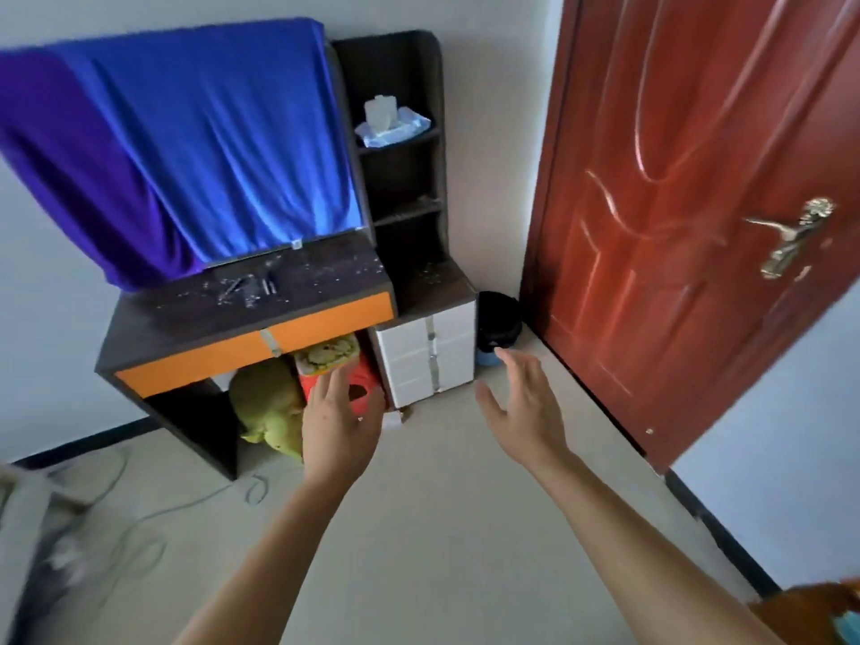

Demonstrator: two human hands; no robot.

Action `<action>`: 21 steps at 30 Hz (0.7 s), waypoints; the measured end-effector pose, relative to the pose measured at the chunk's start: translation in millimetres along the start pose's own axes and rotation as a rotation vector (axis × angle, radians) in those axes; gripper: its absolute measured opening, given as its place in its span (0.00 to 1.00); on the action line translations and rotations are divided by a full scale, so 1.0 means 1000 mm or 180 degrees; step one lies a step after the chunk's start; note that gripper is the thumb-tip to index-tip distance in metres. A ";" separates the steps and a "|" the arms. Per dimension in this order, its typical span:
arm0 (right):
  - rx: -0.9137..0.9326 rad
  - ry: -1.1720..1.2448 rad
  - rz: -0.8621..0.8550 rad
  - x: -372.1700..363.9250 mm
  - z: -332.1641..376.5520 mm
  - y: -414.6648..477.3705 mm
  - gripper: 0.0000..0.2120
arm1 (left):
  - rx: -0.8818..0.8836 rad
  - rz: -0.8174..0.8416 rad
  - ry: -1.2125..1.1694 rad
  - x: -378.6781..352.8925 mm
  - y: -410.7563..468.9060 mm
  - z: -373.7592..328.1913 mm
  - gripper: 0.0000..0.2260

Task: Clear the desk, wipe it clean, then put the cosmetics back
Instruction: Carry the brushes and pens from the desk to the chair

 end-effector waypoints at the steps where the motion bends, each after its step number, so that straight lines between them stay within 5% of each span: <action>1: 0.0073 0.0070 0.0122 -0.030 0.024 0.002 0.27 | 0.0064 -0.0046 0.0082 0.015 0.013 0.026 0.20; 9: 0.0282 0.0095 0.0698 -0.185 0.129 0.033 0.28 | 0.0705 -0.0282 0.0338 0.070 0.103 0.167 0.22; 21: 0.0285 0.0103 0.1156 -0.413 0.157 0.163 0.27 | 0.0956 -0.0042 0.0691 0.000 0.279 0.289 0.21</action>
Point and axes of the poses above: each hand's wrist, its own y-axis towards the middle knuckle, its own x-axis out of the back of the hand, z = x × y, the point moved 3 cm from there along y, towards the middle knuckle, and after that the axes turned 14 degrees about -z, right-handed, at the moved point
